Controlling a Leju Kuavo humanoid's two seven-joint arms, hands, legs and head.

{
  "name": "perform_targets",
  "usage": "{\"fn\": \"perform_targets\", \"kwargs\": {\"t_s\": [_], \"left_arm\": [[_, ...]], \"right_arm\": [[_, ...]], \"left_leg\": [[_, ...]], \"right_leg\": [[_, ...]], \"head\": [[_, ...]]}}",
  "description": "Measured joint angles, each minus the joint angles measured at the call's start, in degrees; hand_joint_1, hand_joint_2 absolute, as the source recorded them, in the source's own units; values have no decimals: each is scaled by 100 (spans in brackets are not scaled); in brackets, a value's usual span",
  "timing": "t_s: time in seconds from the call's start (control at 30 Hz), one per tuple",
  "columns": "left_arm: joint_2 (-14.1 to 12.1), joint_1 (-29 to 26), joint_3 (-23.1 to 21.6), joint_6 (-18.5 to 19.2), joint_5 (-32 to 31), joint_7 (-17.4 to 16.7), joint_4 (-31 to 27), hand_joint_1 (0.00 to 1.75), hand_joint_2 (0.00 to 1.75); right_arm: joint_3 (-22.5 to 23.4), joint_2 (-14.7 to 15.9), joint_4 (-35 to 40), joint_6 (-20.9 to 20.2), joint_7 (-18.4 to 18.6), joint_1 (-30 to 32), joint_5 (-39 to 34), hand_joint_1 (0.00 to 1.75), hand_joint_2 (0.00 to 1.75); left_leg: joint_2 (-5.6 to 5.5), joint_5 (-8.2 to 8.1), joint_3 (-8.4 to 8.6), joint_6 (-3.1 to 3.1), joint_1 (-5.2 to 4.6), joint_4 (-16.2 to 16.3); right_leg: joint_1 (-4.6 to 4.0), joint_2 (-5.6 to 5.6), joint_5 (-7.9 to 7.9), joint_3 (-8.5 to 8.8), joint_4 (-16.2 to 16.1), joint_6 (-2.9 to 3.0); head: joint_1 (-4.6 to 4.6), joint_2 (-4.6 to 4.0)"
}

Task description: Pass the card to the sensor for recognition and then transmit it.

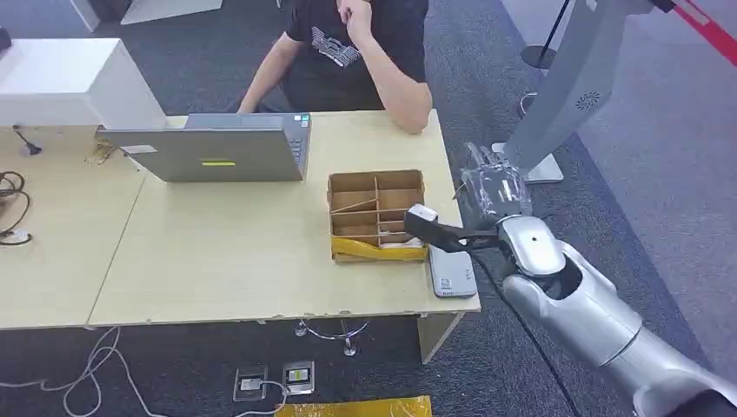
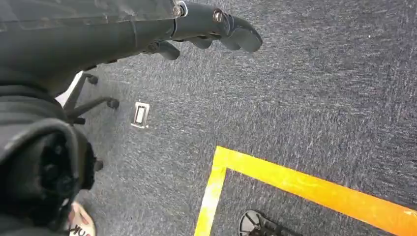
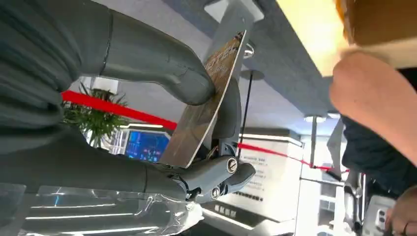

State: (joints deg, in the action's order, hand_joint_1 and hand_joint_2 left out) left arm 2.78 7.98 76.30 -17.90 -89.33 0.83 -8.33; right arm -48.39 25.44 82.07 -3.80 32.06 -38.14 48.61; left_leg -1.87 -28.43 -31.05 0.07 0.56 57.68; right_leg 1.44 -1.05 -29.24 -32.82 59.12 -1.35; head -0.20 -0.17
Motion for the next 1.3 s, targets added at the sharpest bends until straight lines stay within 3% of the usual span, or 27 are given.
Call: {"fn": "perform_targets", "kwargs": {"t_s": [0.23,0.87,1.13,1.3], "left_arm": [[-2,0,-4,9,-7,0,0,0,0],[-4,-17,-317,72,-39,24,0,0,0],[-20,-22,-544,98,-42,20,2,0,0],[-37,-28,-654,57,-42,13,2,0,0]], "right_arm": [[-2,0,-129,52,-44,130,-39,175,175],[227,337,-218,494,-44,1309,-241,175,175],[453,413,-424,1095,-105,1887,-741,175,175],[560,426,-616,1202,-243,2084,-995,175,175]], "left_leg": [[0,0,0,0,1,0],[0,-2,1,-1,0,0],[1,-4,0,1,-1,0],[2,-4,-1,1,0,0]], "right_leg": [[-1,1,0,-1,-1,0],[0,1,0,-1,-3,0],[0,0,0,-2,-3,0],[0,0,0,-1,-3,0]], "head": [[0,0],[0,0],[0,0],[-2,0]]}}
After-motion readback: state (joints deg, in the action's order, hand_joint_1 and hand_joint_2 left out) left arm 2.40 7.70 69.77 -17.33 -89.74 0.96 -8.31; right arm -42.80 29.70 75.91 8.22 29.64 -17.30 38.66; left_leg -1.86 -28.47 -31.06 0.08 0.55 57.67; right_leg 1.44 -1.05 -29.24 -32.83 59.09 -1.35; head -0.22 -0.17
